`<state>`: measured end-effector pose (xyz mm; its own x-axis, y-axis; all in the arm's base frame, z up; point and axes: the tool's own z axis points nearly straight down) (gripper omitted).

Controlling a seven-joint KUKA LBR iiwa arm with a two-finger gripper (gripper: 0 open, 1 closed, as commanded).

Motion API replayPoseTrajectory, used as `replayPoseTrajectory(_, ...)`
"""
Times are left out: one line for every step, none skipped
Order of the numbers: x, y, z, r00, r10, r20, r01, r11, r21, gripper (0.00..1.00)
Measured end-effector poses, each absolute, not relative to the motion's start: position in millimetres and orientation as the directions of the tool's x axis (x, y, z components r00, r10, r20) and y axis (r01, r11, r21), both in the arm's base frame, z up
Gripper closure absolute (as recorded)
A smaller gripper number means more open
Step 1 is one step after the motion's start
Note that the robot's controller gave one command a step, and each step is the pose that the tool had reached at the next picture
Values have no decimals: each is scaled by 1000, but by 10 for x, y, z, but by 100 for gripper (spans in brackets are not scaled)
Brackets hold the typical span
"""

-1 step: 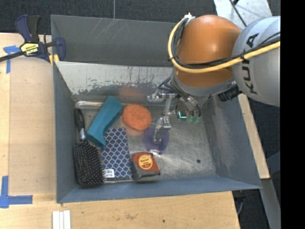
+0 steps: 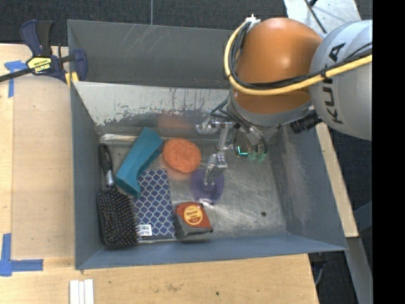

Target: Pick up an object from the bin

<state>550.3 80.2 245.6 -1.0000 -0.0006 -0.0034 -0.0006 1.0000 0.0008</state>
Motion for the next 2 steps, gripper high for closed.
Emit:
replayPoseTrajectory(5562, 929, 2048, -1000, -18, -12, -18, 1000, 1, 0)
replayPoseTrajectory(5348, -332, 1544, -1000, 28, -2, 28, 1000, -1, 100)
